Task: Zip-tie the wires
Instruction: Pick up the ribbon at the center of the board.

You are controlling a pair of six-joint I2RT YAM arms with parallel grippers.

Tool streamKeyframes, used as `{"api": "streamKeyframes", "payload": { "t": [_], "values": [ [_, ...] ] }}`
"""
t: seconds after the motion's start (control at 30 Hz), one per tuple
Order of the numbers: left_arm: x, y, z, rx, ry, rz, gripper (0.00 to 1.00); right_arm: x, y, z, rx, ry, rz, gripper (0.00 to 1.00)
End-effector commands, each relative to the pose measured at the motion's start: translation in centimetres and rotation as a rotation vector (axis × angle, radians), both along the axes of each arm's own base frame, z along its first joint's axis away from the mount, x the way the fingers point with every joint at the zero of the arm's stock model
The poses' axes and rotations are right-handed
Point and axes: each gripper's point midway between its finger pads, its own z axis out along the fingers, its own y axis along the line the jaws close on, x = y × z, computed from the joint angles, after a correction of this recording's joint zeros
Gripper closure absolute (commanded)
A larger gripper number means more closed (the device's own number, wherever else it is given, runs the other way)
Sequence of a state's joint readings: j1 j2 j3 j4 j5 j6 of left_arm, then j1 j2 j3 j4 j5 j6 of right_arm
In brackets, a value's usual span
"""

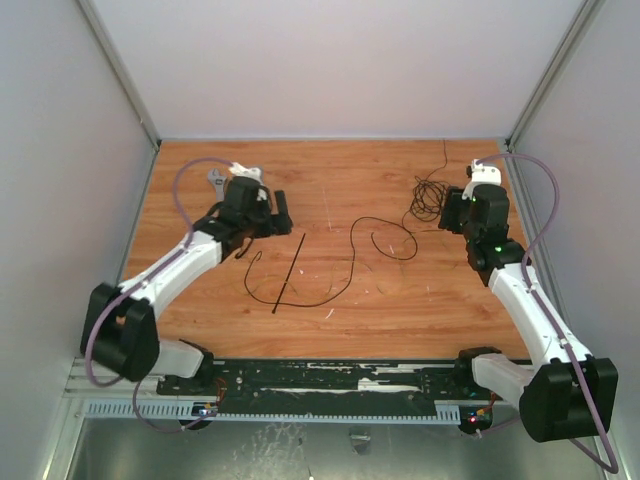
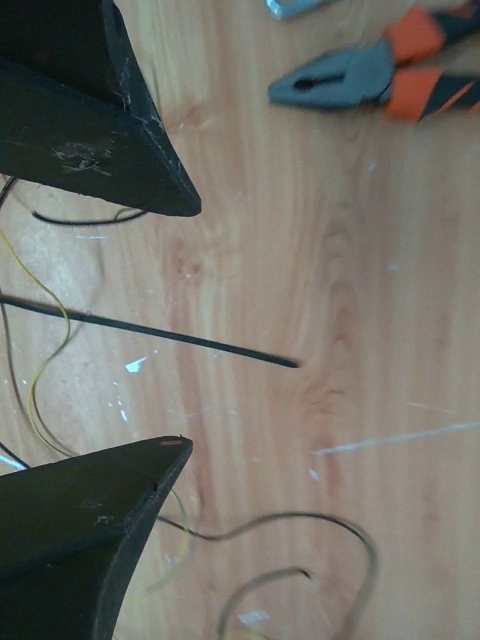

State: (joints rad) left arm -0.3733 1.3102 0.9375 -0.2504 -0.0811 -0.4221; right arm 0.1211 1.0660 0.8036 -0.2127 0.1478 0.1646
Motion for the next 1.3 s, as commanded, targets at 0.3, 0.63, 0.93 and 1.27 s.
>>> {"api": "streamKeyframes", "payload": {
  "t": [0.3,0.63,0.93,1.27],
  "values": [
    [-2.4,-4.0,-4.9,0.239,0.137,-0.084,0.12,0.4,2.8,0.4,0.093,-0.02,0.126,0.48],
    [-10.1,-3.6,-1.1,0.087,0.19,-0.096,0.14,0.5,2.8,-0.1,0.086,-0.012,0.13,0.47],
    [-17.5,-2.8,-6.4,0.047,0.374,-0.025,0.15,0.2,2.8,0.5,0.089,-0.028,0.132,0.47],
    [-19.4,-1.8,-10.9,0.099,0.434,0.046,0.25,0.1,2.6,0.9,0.076,-0.038,0.129,0.47]
  ]
}}
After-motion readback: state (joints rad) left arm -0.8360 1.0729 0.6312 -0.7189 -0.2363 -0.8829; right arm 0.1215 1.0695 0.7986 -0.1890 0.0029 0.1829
